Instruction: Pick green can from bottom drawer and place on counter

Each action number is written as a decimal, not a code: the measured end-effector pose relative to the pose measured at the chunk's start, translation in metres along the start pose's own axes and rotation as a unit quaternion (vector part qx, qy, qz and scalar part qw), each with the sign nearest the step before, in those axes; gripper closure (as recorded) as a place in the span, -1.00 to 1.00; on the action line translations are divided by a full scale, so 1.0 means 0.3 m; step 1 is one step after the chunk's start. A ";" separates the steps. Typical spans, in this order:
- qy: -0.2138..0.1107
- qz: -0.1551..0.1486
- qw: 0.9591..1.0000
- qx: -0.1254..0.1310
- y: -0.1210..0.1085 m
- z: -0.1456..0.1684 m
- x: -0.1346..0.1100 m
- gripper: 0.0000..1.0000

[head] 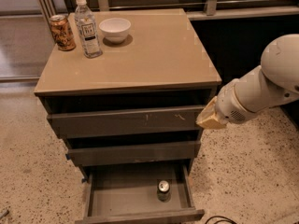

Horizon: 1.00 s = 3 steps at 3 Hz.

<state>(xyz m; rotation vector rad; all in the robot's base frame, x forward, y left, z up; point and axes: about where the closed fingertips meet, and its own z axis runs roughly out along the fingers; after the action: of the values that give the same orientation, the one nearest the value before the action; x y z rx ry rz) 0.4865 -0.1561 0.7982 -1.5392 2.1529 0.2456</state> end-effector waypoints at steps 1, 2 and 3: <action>-0.007 0.002 1.000 -0.011 0.010 0.034 0.021 1.00; -0.018 0.003 0.999 -0.036 0.071 0.211 0.139 1.00; -0.034 0.022 0.997 -0.066 0.165 0.491 0.315 1.00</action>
Offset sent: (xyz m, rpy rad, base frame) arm -0.0286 -0.0076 -0.1977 0.0984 0.0926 0.0435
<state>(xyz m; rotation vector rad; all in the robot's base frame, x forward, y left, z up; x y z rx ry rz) 0.4575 -0.1579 0.6187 -1.5322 2.1578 0.4564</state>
